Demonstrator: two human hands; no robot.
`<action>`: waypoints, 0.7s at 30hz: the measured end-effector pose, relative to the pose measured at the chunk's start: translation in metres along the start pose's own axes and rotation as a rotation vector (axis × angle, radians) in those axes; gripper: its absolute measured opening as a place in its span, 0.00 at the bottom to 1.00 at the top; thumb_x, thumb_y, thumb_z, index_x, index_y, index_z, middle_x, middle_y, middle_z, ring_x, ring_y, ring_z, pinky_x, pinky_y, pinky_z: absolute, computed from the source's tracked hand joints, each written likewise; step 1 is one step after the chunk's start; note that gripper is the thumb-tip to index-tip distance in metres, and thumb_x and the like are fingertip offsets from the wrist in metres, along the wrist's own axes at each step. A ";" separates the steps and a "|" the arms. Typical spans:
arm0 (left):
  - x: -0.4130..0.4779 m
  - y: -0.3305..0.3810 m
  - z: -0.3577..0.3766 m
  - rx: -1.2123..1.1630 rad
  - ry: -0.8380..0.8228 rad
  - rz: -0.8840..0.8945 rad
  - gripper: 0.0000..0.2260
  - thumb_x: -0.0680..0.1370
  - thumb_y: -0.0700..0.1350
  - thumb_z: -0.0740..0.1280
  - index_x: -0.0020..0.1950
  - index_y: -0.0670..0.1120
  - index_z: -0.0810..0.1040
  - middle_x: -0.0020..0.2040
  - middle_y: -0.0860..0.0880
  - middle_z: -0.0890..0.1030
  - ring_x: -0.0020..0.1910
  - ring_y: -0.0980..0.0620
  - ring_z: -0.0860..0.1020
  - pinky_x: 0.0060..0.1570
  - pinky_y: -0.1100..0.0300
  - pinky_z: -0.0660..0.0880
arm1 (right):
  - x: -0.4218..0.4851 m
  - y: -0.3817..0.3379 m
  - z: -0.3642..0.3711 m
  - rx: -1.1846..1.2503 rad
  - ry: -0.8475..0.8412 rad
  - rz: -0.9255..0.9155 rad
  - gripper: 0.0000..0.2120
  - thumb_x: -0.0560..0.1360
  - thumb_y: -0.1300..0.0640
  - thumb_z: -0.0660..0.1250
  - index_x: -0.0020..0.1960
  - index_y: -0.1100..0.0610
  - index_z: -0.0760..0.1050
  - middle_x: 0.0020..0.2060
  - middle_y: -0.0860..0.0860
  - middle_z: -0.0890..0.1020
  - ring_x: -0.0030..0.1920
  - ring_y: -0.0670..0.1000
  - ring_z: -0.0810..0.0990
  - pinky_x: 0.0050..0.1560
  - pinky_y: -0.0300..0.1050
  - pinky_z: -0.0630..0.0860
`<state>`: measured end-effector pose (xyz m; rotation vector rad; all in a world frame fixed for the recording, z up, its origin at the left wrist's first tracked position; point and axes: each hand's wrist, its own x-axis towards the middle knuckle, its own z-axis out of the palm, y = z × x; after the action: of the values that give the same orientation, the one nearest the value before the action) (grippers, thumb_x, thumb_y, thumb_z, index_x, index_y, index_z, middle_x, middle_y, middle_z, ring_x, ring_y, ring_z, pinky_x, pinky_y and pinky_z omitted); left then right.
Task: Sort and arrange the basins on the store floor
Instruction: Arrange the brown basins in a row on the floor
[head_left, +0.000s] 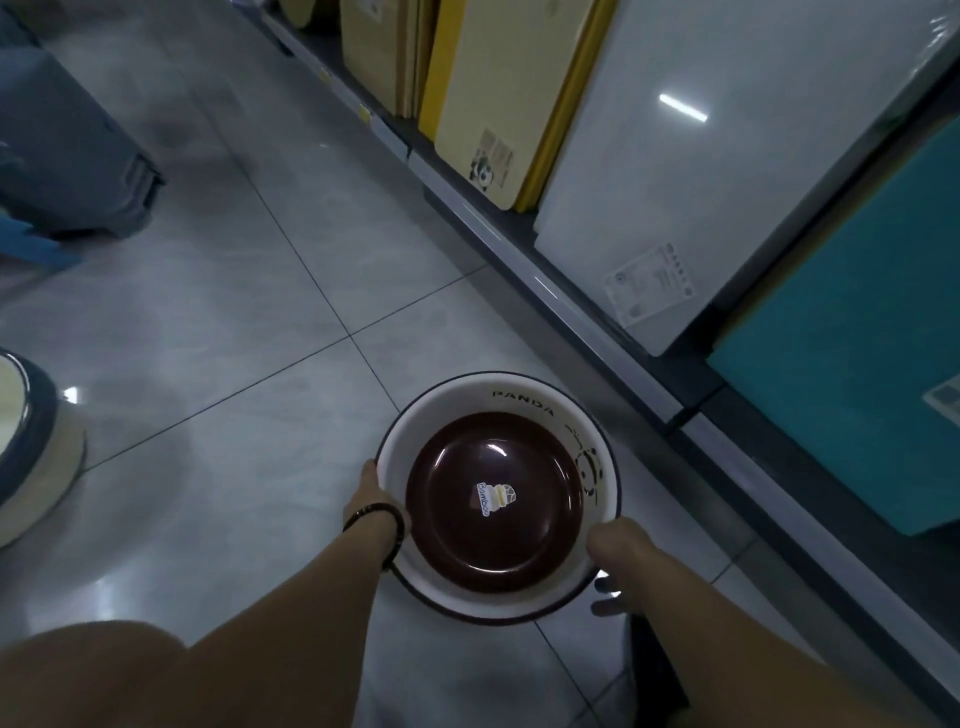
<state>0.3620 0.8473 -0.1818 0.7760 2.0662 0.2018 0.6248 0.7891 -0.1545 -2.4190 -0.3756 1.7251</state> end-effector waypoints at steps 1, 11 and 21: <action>0.003 -0.001 0.002 0.000 0.007 0.002 0.35 0.78 0.38 0.60 0.80 0.64 0.54 0.66 0.38 0.71 0.54 0.37 0.75 0.60 0.39 0.77 | 0.002 0.001 0.000 -0.006 -0.004 -0.002 0.19 0.82 0.60 0.62 0.73 0.62 0.69 0.59 0.62 0.75 0.58 0.63 0.78 0.49 0.62 0.83; 0.011 -0.034 -0.024 -0.008 0.031 -0.006 0.35 0.78 0.36 0.64 0.79 0.60 0.58 0.67 0.38 0.73 0.56 0.36 0.75 0.53 0.46 0.78 | -0.006 -0.001 0.014 -0.096 -0.127 -0.097 0.16 0.80 0.58 0.66 0.67 0.58 0.72 0.55 0.58 0.79 0.56 0.60 0.81 0.55 0.57 0.82; -0.002 -0.152 -0.144 -0.322 0.184 -0.118 0.34 0.76 0.38 0.66 0.80 0.52 0.60 0.67 0.42 0.75 0.62 0.39 0.75 0.64 0.45 0.76 | -0.048 -0.026 0.159 -0.369 -0.315 -0.315 0.11 0.82 0.54 0.61 0.64 0.51 0.71 0.54 0.57 0.81 0.53 0.61 0.85 0.57 0.61 0.83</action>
<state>0.1793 0.7464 -0.1589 0.4512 2.1708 0.5423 0.4569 0.7958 -0.1564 -2.1352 -1.1390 2.0232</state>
